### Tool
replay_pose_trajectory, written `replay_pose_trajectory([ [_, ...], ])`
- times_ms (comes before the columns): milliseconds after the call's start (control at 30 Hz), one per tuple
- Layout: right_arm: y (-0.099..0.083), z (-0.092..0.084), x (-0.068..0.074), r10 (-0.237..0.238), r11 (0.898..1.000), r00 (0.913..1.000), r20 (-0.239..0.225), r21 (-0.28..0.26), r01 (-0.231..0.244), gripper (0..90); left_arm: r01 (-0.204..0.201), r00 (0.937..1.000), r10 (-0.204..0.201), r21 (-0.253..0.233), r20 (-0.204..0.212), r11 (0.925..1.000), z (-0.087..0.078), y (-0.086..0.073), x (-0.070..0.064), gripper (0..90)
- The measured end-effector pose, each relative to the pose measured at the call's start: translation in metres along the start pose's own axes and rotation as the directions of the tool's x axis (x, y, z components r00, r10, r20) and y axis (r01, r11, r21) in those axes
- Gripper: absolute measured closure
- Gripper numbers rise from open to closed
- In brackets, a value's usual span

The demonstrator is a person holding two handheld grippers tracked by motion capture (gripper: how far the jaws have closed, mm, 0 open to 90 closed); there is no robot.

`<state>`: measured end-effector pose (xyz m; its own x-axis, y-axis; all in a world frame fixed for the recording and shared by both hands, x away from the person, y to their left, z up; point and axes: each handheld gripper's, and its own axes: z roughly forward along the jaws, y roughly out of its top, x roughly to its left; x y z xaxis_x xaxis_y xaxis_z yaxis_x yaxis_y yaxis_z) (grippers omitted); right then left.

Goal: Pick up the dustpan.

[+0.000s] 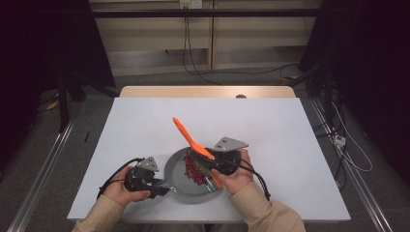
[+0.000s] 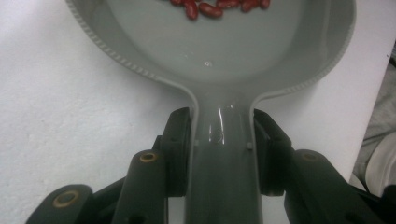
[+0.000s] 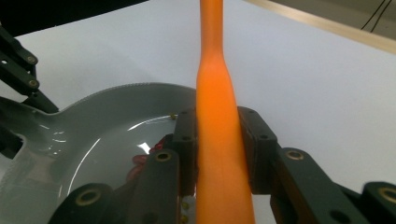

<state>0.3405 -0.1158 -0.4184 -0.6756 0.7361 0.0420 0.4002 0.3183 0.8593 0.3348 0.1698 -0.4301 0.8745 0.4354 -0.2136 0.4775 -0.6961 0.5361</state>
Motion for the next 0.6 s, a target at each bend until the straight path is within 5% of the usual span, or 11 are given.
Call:
replay_pose_trajectory([
  [367, -0.024, -0.034, -0.036, 0.056, 0.998, 0.9891, 0.136, -0.014, -0.054, 71.4, -0.054, 0.9984, 0.054, 0.017, 0.017, 0.9984, -0.003, -0.005, -0.008, 62.3],
  [600, -0.04, -0.039, -0.019, 0.054, 0.998, 0.9845, 0.167, -0.028, -0.05, 71.4, -0.046, 0.9988, 0.046, 0.024, 0.015, 0.9987, 0.0, -0.004, -0.017, 62.3],
])
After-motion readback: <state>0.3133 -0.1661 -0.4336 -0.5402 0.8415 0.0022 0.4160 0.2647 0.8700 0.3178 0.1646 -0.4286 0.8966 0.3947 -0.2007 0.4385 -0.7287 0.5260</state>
